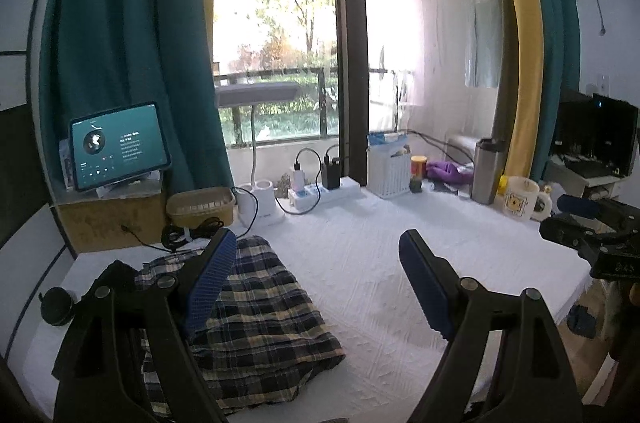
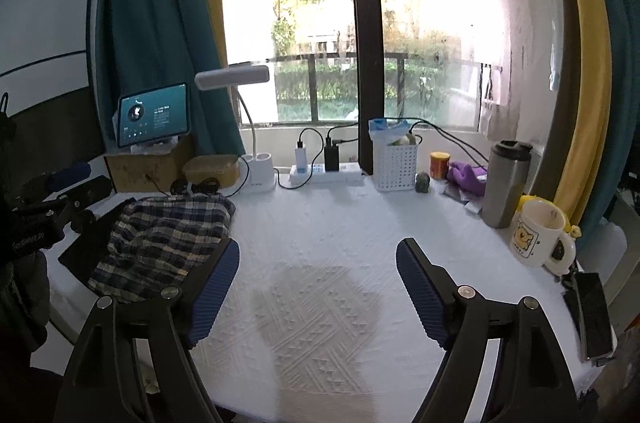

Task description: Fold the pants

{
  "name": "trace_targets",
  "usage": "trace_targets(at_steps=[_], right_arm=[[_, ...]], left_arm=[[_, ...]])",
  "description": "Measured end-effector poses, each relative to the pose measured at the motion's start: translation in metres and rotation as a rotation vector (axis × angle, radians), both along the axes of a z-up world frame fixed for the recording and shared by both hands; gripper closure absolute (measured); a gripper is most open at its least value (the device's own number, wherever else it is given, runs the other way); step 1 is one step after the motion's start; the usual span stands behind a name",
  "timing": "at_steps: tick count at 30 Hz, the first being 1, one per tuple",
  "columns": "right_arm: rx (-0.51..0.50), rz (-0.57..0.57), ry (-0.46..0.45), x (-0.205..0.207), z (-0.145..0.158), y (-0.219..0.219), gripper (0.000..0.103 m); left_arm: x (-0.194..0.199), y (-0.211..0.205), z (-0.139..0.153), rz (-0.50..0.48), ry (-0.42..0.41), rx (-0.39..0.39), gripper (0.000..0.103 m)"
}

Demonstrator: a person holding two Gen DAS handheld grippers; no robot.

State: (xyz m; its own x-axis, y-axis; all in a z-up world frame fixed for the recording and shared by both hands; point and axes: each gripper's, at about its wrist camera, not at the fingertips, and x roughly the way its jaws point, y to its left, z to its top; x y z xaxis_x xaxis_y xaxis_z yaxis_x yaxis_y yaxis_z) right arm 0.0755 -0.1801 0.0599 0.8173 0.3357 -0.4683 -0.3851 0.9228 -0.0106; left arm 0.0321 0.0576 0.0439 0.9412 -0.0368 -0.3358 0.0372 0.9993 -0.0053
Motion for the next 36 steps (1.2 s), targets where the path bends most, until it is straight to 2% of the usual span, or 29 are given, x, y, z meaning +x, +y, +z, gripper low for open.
trace_targets(at_steps=[9,14,20,27,31,36], right_arm=[[-0.006,-0.005,-0.046,-0.012,0.013,0.000,0.017],[-0.008,-0.007,-0.070,-0.014,0.017,0.004,0.017],[-0.006,-0.003,-0.084,-0.014,0.024,0.009,0.017],[-0.013,0.015,-0.109,-0.017,0.034,0.023,0.016],[-0.003,0.014,-0.126,-0.017,0.036,0.029,0.016],[-0.009,0.015,-0.132,-0.016,0.038,0.034,0.016]], left_arm=[[-0.007,0.012,0.008,0.029,-0.061,-0.039,0.019],[-0.014,0.015,0.012,0.021,-0.101,-0.053,0.015],[-0.018,0.021,0.016,0.036,-0.131,-0.060,0.014],[-0.025,0.032,0.017,0.110,-0.167,-0.032,0.013],[-0.028,0.037,0.016,0.117,-0.181,-0.020,0.011],[-0.033,0.045,0.016,0.123,-0.199,-0.041,0.007]])
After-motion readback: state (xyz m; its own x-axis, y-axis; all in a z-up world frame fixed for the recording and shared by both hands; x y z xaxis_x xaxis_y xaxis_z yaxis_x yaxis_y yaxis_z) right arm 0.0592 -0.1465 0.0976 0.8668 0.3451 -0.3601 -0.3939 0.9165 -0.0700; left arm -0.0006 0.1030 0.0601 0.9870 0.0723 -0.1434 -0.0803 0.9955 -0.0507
